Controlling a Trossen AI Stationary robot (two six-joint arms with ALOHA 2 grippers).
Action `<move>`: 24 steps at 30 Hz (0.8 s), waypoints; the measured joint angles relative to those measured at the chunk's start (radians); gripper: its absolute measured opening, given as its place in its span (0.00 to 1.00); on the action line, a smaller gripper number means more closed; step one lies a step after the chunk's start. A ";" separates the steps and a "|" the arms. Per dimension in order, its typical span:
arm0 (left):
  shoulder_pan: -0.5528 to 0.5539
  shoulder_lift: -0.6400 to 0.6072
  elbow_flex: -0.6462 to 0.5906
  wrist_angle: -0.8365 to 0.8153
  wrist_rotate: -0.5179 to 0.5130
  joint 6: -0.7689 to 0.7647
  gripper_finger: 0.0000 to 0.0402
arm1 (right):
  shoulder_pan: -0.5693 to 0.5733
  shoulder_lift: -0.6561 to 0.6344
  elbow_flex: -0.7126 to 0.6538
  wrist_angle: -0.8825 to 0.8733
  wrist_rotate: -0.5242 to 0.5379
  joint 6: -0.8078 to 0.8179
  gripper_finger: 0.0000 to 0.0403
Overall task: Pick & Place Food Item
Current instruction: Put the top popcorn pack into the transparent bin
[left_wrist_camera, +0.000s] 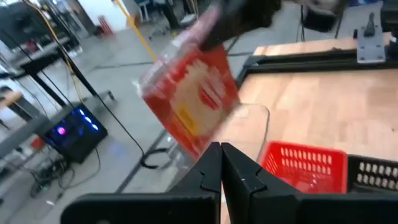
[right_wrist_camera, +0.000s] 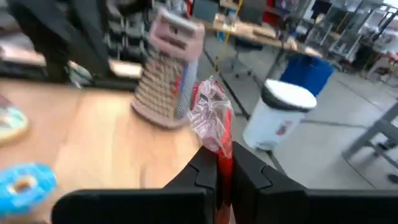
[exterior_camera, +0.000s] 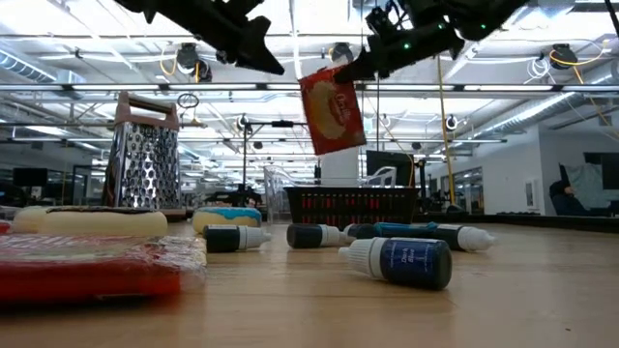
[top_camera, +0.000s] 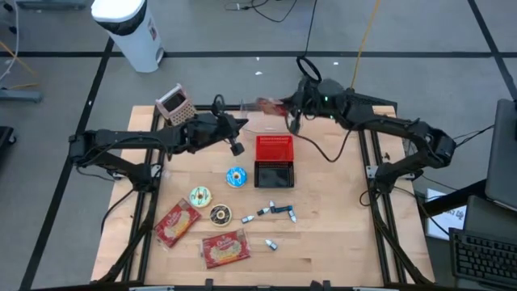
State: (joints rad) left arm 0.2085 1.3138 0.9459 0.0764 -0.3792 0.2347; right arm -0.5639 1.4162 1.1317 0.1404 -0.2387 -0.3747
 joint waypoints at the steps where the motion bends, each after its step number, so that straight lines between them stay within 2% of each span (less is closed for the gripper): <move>1: 0.000 0.001 0.000 -0.010 0.000 -0.010 0.01 | -0.007 0.013 0.027 -0.058 0.002 -0.023 0.02; 4: 0.001 0.002 0.000 -0.049 0.001 -0.041 0.03 | -0.023 0.062 0.086 -0.239 -0.001 -0.102 0.02; 8: 0.000 0.002 0.000 -0.051 0.001 -0.064 0.06 | -0.024 0.146 0.108 -0.327 -0.003 -0.162 0.02; 17: 0.000 0.002 0.000 -0.051 0.002 -0.064 0.06 | 0.003 0.268 0.111 -0.302 -0.002 -0.228 0.02; 24: 0.000 0.002 0.000 -0.051 0.003 -0.064 0.06 | 0.032 0.311 0.109 -0.264 0.000 -0.275 0.14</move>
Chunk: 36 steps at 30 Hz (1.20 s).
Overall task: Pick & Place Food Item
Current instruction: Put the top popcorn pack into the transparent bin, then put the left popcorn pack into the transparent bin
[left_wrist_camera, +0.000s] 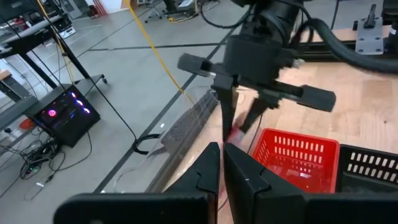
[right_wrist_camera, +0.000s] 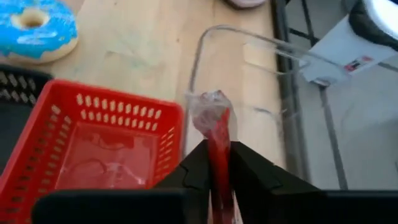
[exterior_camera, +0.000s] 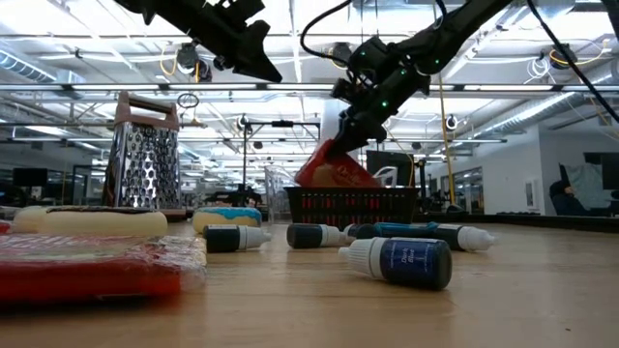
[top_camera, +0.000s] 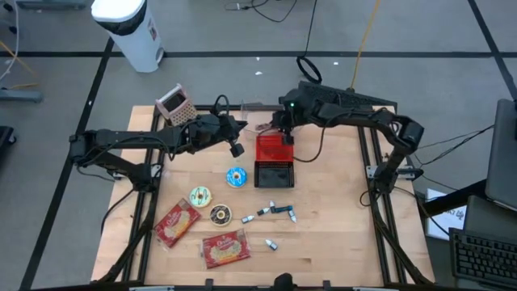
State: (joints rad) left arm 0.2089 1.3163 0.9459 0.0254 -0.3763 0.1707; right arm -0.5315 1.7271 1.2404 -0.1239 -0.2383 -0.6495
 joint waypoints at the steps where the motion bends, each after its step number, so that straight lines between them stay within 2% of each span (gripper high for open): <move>1: 0.000 0.000 0.000 0.000 0.000 0.000 0.06 | 0.006 0.007 0.000 0.011 0.005 -0.026 0.16; 4: 0.000 0.000 0.000 0.000 0.000 0.000 0.06 | 0.026 0.030 0.000 0.029 0.091 -0.112 0.22; 8: 0.000 0.000 0.000 0.000 0.000 0.000 0.06 | 0.056 0.066 -0.001 0.098 0.277 -0.221 0.31; 14: 0.000 0.000 0.000 0.000 0.000 0.000 0.06 | 0.075 0.115 -0.001 0.244 0.488 -0.305 0.42; 19: 0.000 0.000 0.000 0.000 0.000 -0.002 0.06 | 0.094 0.120 -0.002 0.327 0.612 -0.300 0.47; 22: 0.000 0.000 0.000 0.000 0.000 0.002 0.06 | 0.115 0.101 -0.002 0.349 0.728 -0.248 0.49; 24: 0.000 0.000 0.000 0.000 0.000 0.003 0.06 | 0.129 0.080 -0.002 0.353 0.759 -0.192 0.49; 27: 0.000 0.000 0.000 -0.007 0.000 0.003 0.06 | 0.148 0.025 -0.003 0.271 0.724 -0.085 0.48; 32: -0.012 -0.003 0.000 -0.096 0.000 -0.016 0.06 | 0.162 -0.105 -0.003 0.087 0.515 0.108 0.48; 36: -0.046 -0.049 -0.001 -0.230 -0.001 -0.074 0.06 | 0.160 -0.225 -0.050 -0.008 0.404 0.233 0.47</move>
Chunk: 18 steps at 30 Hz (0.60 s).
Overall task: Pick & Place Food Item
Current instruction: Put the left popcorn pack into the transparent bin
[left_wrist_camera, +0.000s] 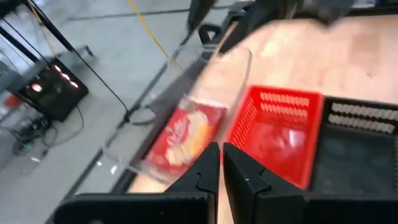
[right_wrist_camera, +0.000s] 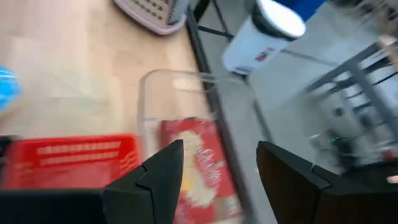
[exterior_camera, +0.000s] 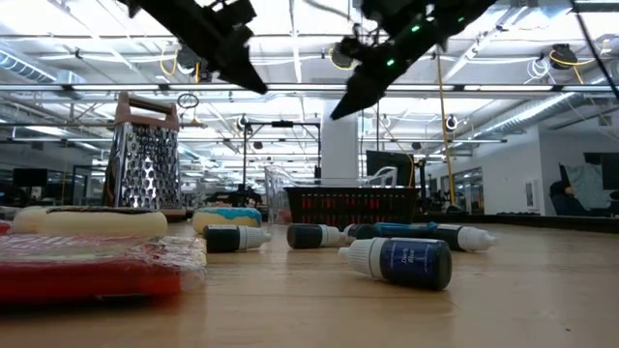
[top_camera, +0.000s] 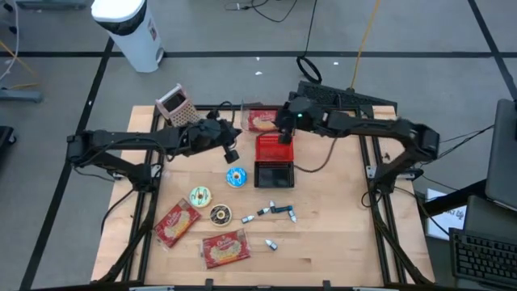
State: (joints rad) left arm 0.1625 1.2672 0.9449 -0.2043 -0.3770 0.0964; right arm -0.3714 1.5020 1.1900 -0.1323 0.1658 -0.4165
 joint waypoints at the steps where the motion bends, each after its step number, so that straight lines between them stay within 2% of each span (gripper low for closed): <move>1: -0.013 -0.013 0.000 -0.034 -0.004 -0.023 0.06 | 0.000 -0.037 -0.022 -0.012 -0.015 0.023 0.47; 5: -0.083 -0.078 0.000 -0.173 -0.031 -0.158 0.06 | 0.007 -0.180 -0.139 -0.005 -0.041 0.092 0.47; 8: -0.136 -0.115 0.001 -0.323 0.036 -0.287 0.12 | 0.022 -0.287 -0.234 0.009 -0.037 0.121 0.47; 11: -0.188 -0.127 0.001 -0.427 0.157 -0.446 0.23 | 0.052 -0.395 -0.329 0.072 -0.037 0.159 0.46; 14: -0.259 -0.124 0.001 -0.501 0.322 -0.601 0.37 | 0.102 -0.490 -0.422 0.168 -0.039 0.184 0.46; 16: -0.330 -0.112 0.001 -0.531 0.437 -0.735 0.47 | 0.143 -0.545 -0.480 0.235 -0.040 0.196 0.45; 18: -0.416 -0.088 0.001 -0.572 0.504 -0.869 0.55 | 0.187 -0.589 -0.531 0.293 -0.040 0.196 0.45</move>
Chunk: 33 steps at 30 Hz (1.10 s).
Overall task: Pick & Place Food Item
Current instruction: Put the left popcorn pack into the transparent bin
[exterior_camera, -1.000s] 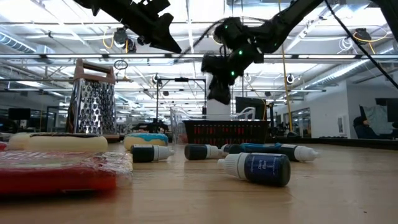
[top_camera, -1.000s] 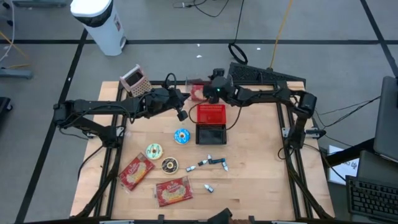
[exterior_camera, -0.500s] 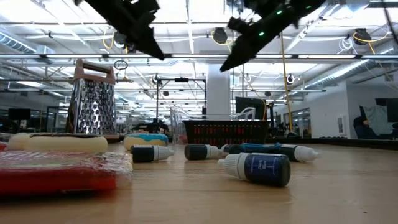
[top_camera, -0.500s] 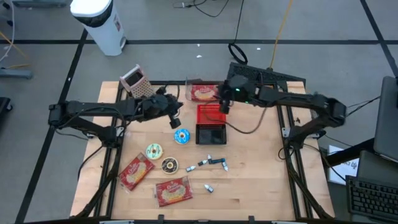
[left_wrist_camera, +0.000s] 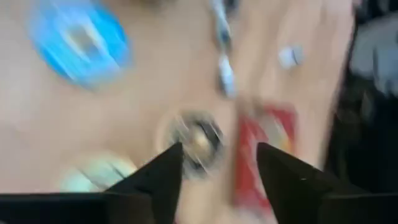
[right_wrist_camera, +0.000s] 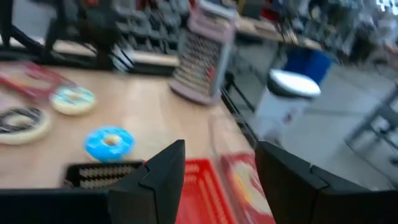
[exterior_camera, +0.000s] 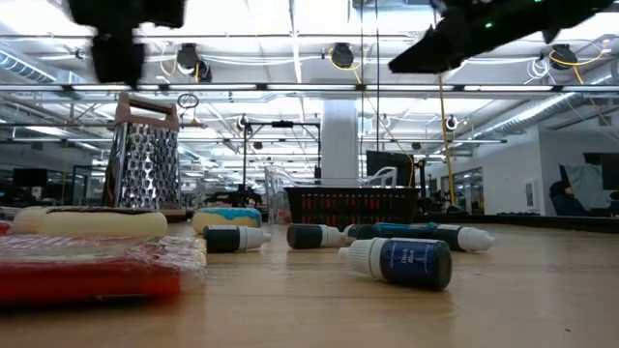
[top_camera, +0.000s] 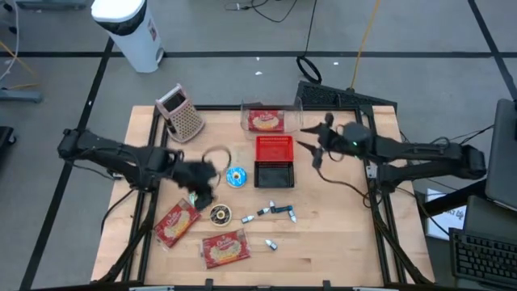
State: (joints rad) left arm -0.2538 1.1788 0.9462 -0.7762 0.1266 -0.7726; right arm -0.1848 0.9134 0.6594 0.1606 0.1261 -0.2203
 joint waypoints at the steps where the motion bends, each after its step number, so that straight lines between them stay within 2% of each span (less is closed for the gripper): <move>1: -0.050 0.010 -0.001 -0.029 0.014 -0.077 0.58 | 0.024 -0.019 -0.024 0.023 0.000 0.000 0.45; 5: -0.236 0.036 -0.001 -0.127 0.024 -0.355 0.65 | 0.108 -0.061 -0.117 0.160 0.000 -0.032 0.45; 10: -0.448 0.057 -0.001 -0.220 -0.191 -0.687 0.67 | 0.176 -0.089 -0.153 0.250 0.002 -0.088 0.45; 12: -0.502 0.078 -0.001 -0.244 -0.246 -0.802 0.67 | 0.195 -0.091 -0.154 0.249 0.003 -0.084 0.45; 16: -0.584 0.149 -0.001 -0.272 -0.217 -0.995 0.64 | 0.221 -0.092 -0.154 0.248 0.003 -0.081 0.45; 20: -0.659 0.235 -0.001 -0.259 -0.147 -1.066 0.61 | 0.234 -0.092 -0.154 0.256 0.003 -0.082 0.45; 24: -0.710 0.310 -0.001 -0.218 -0.145 -1.094 0.60 | 0.233 -0.092 -0.154 0.260 0.003 -0.083 0.45; 28: -0.730 0.369 -0.001 -0.193 -0.141 -1.104 0.60 | 0.233 -0.092 -0.154 0.262 0.003 -0.095 0.45; 33: -0.731 0.441 -0.001 -0.191 -0.084 -1.096 0.60 | 0.233 -0.092 -0.154 0.262 0.003 -0.106 0.45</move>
State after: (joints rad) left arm -0.9848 1.6203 0.9447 -0.9672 0.0427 -1.8690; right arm 0.0479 0.8219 0.5053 0.4226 0.1294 -0.3260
